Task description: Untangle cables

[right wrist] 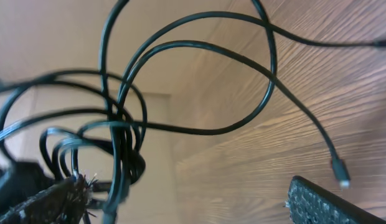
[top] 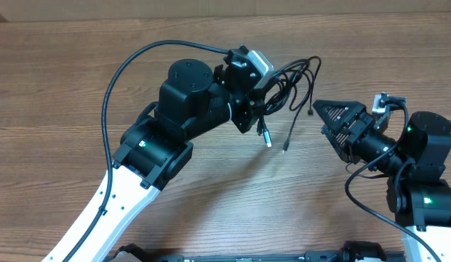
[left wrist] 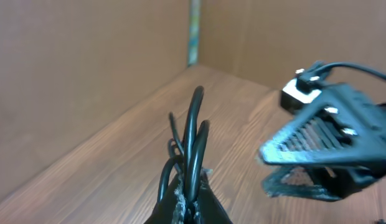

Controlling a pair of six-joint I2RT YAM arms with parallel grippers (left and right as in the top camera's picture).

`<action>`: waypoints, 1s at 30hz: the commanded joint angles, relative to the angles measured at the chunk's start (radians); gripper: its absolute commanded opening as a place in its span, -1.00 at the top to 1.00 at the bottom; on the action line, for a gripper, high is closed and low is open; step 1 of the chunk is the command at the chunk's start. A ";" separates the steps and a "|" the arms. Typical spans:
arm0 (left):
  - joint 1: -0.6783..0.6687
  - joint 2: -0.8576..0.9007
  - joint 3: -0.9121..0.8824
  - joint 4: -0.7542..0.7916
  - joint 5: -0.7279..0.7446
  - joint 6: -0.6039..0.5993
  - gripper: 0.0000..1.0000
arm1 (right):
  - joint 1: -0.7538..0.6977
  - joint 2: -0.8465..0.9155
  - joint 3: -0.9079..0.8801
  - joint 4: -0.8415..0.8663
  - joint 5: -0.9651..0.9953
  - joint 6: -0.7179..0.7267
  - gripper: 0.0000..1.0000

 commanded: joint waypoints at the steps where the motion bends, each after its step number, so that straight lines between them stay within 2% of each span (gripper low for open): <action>1: -0.004 -0.018 0.019 0.039 0.119 0.022 0.92 | -0.001 -0.010 0.011 0.016 0.022 0.166 -1.00; 8: -0.004 -0.017 0.019 0.075 0.151 0.022 0.91 | -0.001 -0.010 0.011 0.039 -0.028 0.398 -1.00; 16: -0.004 -0.017 0.019 0.116 0.215 0.021 0.92 | -0.001 -0.010 0.011 0.076 -0.069 0.573 -0.99; 17: -0.004 -0.017 0.019 0.122 0.215 0.021 0.91 | -0.001 -0.010 0.011 0.076 -0.073 0.596 -0.82; 21: -0.004 -0.017 0.019 0.155 0.240 0.021 0.91 | -0.001 -0.010 0.011 0.076 -0.076 0.614 -0.56; 29: -0.035 -0.015 0.019 0.188 0.266 0.022 0.92 | -0.001 -0.010 0.011 0.076 -0.076 0.642 -0.50; 30: -0.042 -0.015 0.019 0.187 0.267 0.021 0.92 | -0.001 -0.010 0.011 0.077 -0.076 0.649 -0.45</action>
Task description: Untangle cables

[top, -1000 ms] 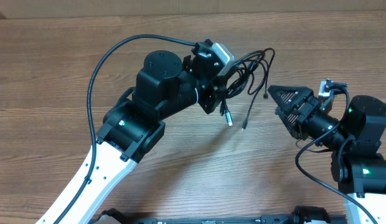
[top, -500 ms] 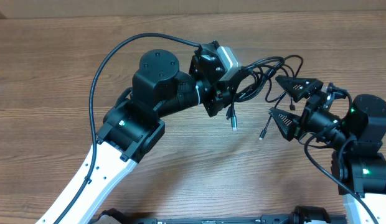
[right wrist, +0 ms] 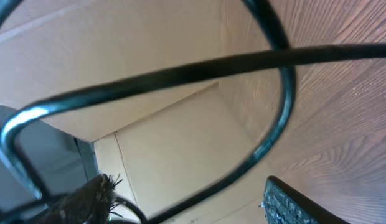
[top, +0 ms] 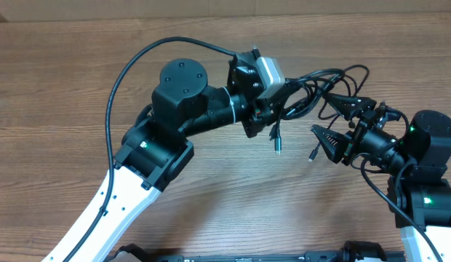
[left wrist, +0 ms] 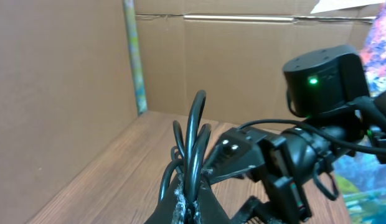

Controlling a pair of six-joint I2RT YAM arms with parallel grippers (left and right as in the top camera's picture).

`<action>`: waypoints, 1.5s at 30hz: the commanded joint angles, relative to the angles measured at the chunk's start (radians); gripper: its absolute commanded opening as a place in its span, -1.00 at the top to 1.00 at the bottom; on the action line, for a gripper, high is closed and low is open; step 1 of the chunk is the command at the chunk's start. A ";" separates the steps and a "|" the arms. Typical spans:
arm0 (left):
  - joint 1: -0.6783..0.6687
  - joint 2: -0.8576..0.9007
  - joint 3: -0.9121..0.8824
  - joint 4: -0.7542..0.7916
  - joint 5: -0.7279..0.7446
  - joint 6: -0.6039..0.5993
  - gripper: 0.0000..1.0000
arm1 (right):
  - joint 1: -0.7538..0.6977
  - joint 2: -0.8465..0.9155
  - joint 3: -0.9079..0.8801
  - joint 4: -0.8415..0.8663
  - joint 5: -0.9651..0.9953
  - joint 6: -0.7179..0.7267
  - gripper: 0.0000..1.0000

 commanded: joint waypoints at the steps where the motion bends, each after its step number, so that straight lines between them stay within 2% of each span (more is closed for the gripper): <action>1: -0.029 -0.015 0.019 0.010 0.030 0.021 0.91 | -0.001 -0.010 0.011 0.010 -0.009 0.041 -0.38; 6: -0.042 -0.015 0.019 0.010 0.031 0.020 0.91 | -0.001 -0.010 0.011 0.013 -0.009 0.052 0.02; 9: -0.044 -0.015 0.019 -0.001 0.031 0.021 0.92 | -0.001 -0.010 0.011 0.013 -0.010 0.052 0.35; 15: -0.044 -0.015 0.019 -0.018 0.029 0.021 0.92 | -0.001 -0.010 0.011 0.013 -0.028 0.051 0.89; 16: -0.044 -0.015 0.019 -0.018 0.029 0.021 0.91 | -0.001 -0.010 0.011 0.013 -0.037 0.051 0.93; 21: -0.043 -0.015 0.019 -0.018 0.027 0.030 0.92 | -0.001 -0.010 0.011 0.013 -0.059 0.051 0.92; 22: -0.044 -0.015 0.019 -0.018 0.027 0.037 0.91 | -0.001 -0.010 0.011 0.013 -0.061 0.052 0.81; 23: -0.044 -0.015 0.019 -0.018 0.027 0.047 0.92 | -0.001 -0.010 0.011 0.013 -0.061 0.052 0.56; 24: -0.044 -0.015 0.019 -0.018 0.030 0.061 0.92 | -0.001 -0.010 0.011 0.013 -0.061 0.056 0.22; 25: -0.043 -0.015 0.019 -0.018 0.029 0.077 0.91 | -0.001 -0.010 0.011 0.013 -0.061 0.057 0.01; 29: -0.032 -0.015 0.019 -0.002 0.029 0.156 0.91 | -0.001 -0.010 0.011 0.013 -0.057 0.060 -0.33; 32: -0.023 -0.015 0.019 0.035 0.030 0.146 0.92 | -0.001 -0.004 0.011 0.013 -0.058 0.099 -0.39; 36: -0.023 -0.015 0.019 0.094 0.030 0.130 0.92 | -0.001 0.010 0.011 0.026 -0.060 0.219 -0.41; 41: -0.023 -0.015 0.019 0.150 0.029 0.114 0.92 | -0.001 0.032 0.011 0.128 -0.072 0.368 -0.50; 43: -0.023 -0.015 0.019 0.151 0.030 0.114 0.91 | -0.001 0.040 0.011 0.173 -0.085 0.419 -0.42; 45: -0.023 -0.015 0.019 0.146 0.030 0.114 0.91 | -0.001 0.047 0.011 0.220 -0.089 0.444 -0.18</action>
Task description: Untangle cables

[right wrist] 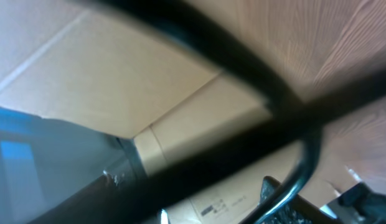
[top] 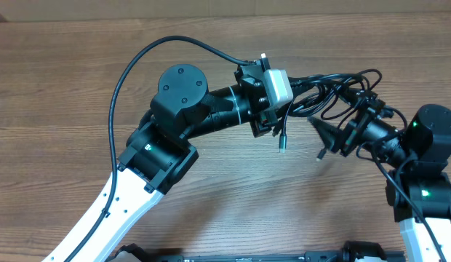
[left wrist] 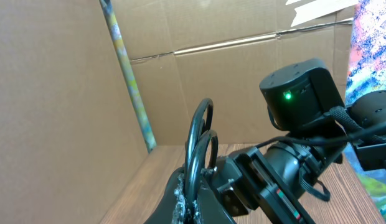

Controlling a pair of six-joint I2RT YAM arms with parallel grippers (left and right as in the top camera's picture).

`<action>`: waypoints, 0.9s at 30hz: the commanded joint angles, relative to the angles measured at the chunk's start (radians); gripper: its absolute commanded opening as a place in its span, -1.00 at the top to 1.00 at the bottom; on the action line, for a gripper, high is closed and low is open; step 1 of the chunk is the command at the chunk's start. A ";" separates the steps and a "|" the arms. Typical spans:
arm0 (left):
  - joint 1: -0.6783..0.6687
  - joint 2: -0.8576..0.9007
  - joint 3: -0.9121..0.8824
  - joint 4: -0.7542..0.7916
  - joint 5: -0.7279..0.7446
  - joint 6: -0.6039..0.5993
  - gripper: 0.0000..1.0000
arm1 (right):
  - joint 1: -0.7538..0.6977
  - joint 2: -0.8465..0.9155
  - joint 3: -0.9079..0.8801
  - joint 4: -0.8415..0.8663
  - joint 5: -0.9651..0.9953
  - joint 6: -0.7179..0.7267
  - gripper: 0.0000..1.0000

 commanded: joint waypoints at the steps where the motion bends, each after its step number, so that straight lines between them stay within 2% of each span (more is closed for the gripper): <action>1: 0.008 -0.015 0.019 0.008 0.014 -0.003 0.92 | -0.001 0.010 0.011 0.051 -0.019 0.102 -0.01; 7: 0.010 -0.015 0.019 0.001 -0.024 -0.003 0.92 | -0.001 0.010 0.011 0.061 -0.046 0.100 0.65; 8: 0.010 -0.015 0.019 -0.007 -0.045 -0.003 0.91 | -0.001 0.010 0.011 0.064 -0.046 0.093 0.86; 9: 0.010 -0.015 0.019 -0.009 -0.047 -0.003 0.91 | -0.001 0.010 0.011 0.064 -0.047 0.090 0.93; 15: 0.010 -0.015 0.019 -0.050 -0.118 -0.004 0.91 | -0.001 0.010 0.011 0.085 -0.069 0.015 0.93; 22: 0.011 -0.015 0.019 -0.138 -0.483 -0.114 0.92 | -0.001 0.009 0.011 0.158 -0.099 -0.110 0.93; 27: 0.011 -0.015 0.019 -0.168 -0.635 -0.124 0.92 | -0.001 0.009 0.011 0.240 -0.127 -0.164 0.93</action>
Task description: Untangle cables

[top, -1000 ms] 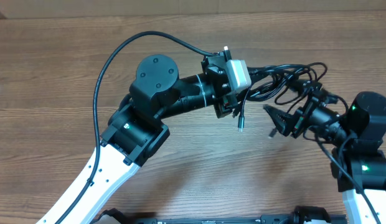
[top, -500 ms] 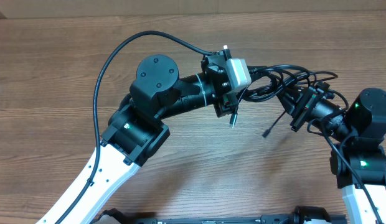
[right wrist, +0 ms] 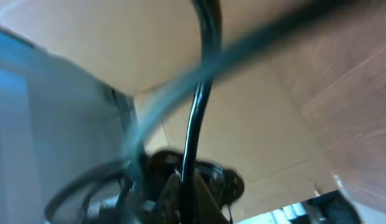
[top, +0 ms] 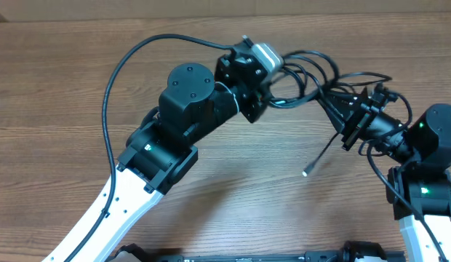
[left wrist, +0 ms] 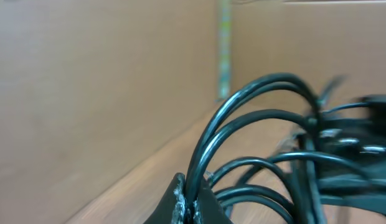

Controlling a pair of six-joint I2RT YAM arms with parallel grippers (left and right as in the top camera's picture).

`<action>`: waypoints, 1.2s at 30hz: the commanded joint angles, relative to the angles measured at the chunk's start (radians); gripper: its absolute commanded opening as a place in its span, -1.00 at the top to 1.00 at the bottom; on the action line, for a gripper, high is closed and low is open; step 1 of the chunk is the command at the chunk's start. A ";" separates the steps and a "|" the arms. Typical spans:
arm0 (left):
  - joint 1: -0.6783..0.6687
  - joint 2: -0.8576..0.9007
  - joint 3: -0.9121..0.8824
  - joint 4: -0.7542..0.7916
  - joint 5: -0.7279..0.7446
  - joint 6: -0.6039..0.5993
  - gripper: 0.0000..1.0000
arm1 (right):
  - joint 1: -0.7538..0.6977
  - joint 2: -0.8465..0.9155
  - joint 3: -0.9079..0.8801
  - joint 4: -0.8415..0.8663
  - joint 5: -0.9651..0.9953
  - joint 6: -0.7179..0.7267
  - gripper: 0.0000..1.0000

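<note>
A tangle of black cables [top: 305, 69] hangs in the air between my two arms, above the wooden table [top: 65, 87]. My left gripper [top: 268, 89] is shut on a bundle of cable loops [left wrist: 243, 118], which arch up from between its fingers [left wrist: 178, 198]. My right gripper [top: 334, 109] is shut on one black cable strand [right wrist: 202, 81] that runs up out of its jaws. One free cable end with a plug [top: 305, 172] dangles below the right gripper, over the table.
Cardboard walls [left wrist: 87, 81] enclose the far side and the sides of the table. The left arm's own black supply cable [top: 113, 80] arcs over the table's left half. The right arm's base [top: 429, 196] stands at the right edge.
My right gripper, open around the cables before, is now shut on one strand. My left gripper has drawn back to the upper left with its bundle. A plug end now dangles lower right.
My left gripper held the cable bundle throughout. At first my right gripper stood open, apart to the right. Then it was open close against the tangle, then among the loops. Now it is shut on one strand and the tangle is stretched between the arms.
</note>
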 commanded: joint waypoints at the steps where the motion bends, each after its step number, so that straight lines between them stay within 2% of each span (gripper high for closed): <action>1: 0.011 -0.015 0.019 -0.010 -0.206 -0.036 0.92 | -0.001 -0.004 0.011 0.044 -0.044 -0.071 0.92; 11: 0.012 -0.015 0.019 -0.138 -0.587 -0.036 0.91 | -0.001 -0.004 0.011 0.198 -0.096 -0.071 0.92; 18: 0.016 -0.015 0.019 -0.187 -0.788 -0.036 0.91 | -0.001 -0.004 0.011 0.203 -0.122 -0.071 0.93; 31: 0.082 -0.015 0.019 -0.243 -0.788 -0.085 0.92 | -0.001 -0.003 0.011 0.203 -0.138 -0.099 0.93; 34: 0.082 -0.015 0.019 -0.239 -0.761 -0.100 0.91 | -0.001 -0.003 0.011 0.202 -0.138 -0.135 0.93; 36: 0.082 -0.015 0.019 -0.238 -0.681 -0.099 0.92 | -0.001 0.000 0.011 0.200 -0.141 -0.165 0.92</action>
